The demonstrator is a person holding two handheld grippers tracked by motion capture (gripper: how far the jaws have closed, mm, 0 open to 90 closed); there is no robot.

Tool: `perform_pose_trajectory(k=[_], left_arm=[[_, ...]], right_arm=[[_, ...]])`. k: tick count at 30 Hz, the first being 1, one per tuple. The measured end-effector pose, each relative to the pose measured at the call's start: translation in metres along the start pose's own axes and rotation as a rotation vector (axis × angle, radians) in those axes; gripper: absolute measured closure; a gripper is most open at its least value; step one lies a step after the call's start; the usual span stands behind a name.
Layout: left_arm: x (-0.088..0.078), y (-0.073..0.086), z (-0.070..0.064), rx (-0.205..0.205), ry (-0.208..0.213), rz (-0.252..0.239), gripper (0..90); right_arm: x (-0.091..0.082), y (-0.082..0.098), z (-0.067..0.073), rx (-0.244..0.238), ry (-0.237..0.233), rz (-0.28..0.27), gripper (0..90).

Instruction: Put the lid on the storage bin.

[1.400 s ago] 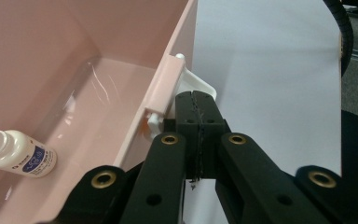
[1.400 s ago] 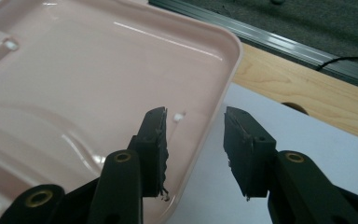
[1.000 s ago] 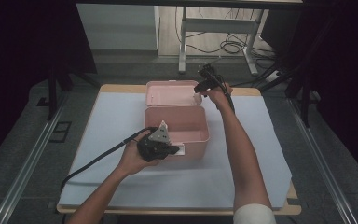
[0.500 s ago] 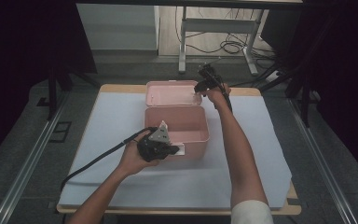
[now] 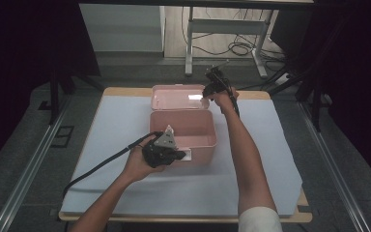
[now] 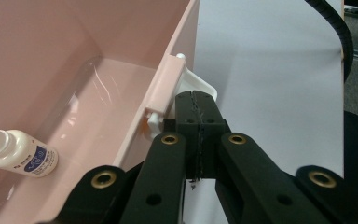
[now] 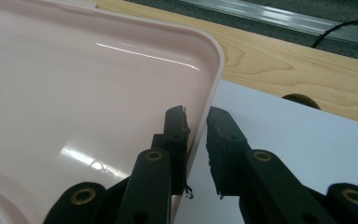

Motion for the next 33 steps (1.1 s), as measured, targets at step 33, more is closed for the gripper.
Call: perform_pose_trajectory(k=[33], left_arm=[[-0.001, 0.001, 0.000, -0.021, 0.008, 0.009, 90.0]], right_arm=[[-0.075, 0.004, 0.019, -0.112, 0.110, -0.288, 83.7]])
Point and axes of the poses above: each handheld gripper's, and its own axes: x roughly forward along the jaws, y roughly out of its underside, z roughly to its left, the point moved 3 cm from there along x, roughly forward along the jaws, and after that the axes turned 3 degrees about -y, right-handed, at the moved point
